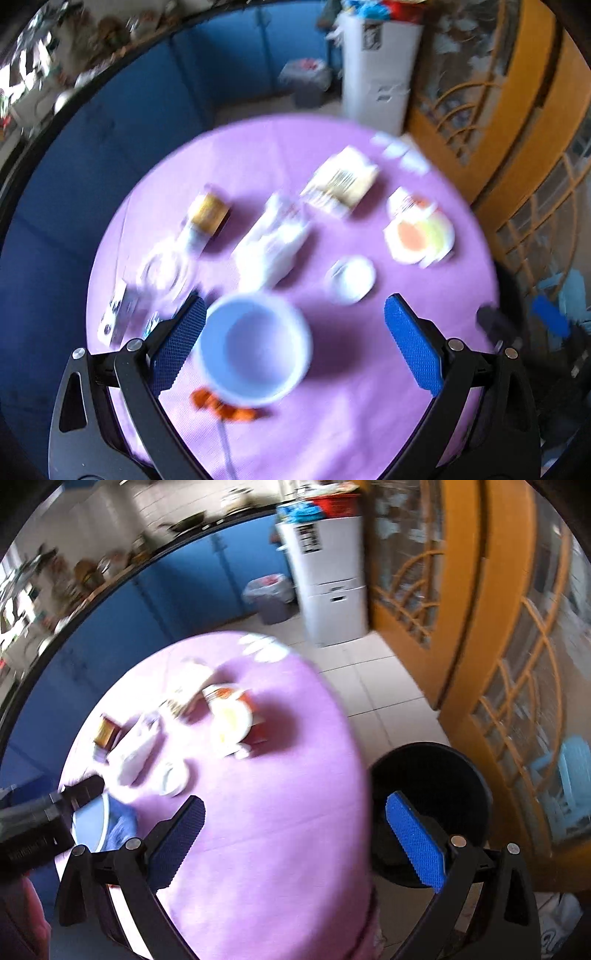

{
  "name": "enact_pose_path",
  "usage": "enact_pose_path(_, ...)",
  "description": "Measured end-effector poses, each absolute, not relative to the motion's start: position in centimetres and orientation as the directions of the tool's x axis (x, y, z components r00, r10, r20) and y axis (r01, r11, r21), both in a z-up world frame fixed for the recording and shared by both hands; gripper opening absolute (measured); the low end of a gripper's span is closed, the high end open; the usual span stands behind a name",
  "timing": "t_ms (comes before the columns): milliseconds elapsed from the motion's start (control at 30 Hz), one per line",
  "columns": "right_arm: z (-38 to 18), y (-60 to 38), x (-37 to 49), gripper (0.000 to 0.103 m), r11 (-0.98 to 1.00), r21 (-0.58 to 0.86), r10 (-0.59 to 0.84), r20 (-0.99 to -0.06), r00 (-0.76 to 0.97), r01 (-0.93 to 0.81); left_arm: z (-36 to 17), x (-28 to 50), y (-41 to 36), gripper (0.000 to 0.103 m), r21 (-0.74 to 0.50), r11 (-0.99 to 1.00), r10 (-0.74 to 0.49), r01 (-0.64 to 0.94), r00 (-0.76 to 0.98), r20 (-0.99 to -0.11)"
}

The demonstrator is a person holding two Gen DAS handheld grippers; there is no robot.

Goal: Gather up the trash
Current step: 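Grasp the blue bowl rim with the left tool while the right tool grasps the white cap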

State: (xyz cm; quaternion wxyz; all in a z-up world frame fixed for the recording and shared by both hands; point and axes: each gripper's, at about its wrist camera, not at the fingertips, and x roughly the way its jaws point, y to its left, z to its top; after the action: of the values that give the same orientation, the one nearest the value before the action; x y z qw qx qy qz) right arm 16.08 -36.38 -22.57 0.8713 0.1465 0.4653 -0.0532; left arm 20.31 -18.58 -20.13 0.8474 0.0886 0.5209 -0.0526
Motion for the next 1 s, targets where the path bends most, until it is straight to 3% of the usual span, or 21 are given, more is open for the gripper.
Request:
enact_pose_path(400, -24.6, -30.6, 19.0, 0.096, 0.983, 0.119, 0.038, -0.873, 0.487, 0.136, -23.8, 20.6, -12.9, 0.095, 0.016, 0.990, -0.034, 0.137, 0.351, -0.936)
enact_pose_path(467, -24.9, -30.0, 19.6, 0.096, 0.986, 0.113, 0.040, -0.874, 0.484, 0.121, -24.1, 21.0, -12.5, 0.087, 0.002, 0.990, -0.046, 0.138, 0.343, -0.938)
enact_pose_path(567, -25.3, -29.0, 20.8, 0.096, 0.989, 0.106, 0.043, -0.877, 0.479, 0.106, -24.7, 21.6, -11.6, 0.064, -0.028, 0.991, -0.069, 0.134, 0.315, -0.947)
enact_pose_path(633, -25.5, -28.7, 21.6, 0.096, 0.988, 0.115, 0.053, -0.877, 0.477, 0.101, -25.2, 22.1, -11.1, 0.043, -0.052, 0.990, -0.088, 0.131, 0.286, -0.954)
enact_pose_path(733, -25.7, -28.0, 22.7, 0.093, 0.992, 0.088, 0.032, -0.877, 0.479, 0.095, -25.7, 22.4, -10.5, 0.036, -0.076, 0.990, -0.106, 0.120, 0.263, -0.959)
enact_pose_path(800, -25.9, -27.7, 23.4, 0.067, 0.994, 0.062, 0.012, -0.884, 0.468, 0.092, -25.8, 22.7, -10.3, 0.032, -0.085, 0.989, -0.114, 0.119, 0.261, -0.958)
enact_pose_path(867, -26.6, -27.5, 24.0, 0.053, 0.995, 0.066, 0.024, -0.900, 0.435, 0.081, -25.7, 22.6, -10.3, 0.028, -0.088, 0.988, -0.119, 0.125, 0.268, -0.956)
enact_pose_path(967, -26.6, -27.0, 24.1, 0.050, 0.997, 0.048, 0.013, -0.896, 0.444, 0.067, -25.6, 22.7, -10.5, 0.023, -0.095, 0.986, -0.130, 0.136, 0.270, -0.954)
enact_pose_path(1000, -26.5, -26.9, 24.1, 0.045, 0.997, 0.046, 0.013, -0.894, 0.448, 0.061, -25.7, 22.8, -10.5, 0.021, -0.096, 0.986, -0.130, 0.136, 0.267, -0.955)
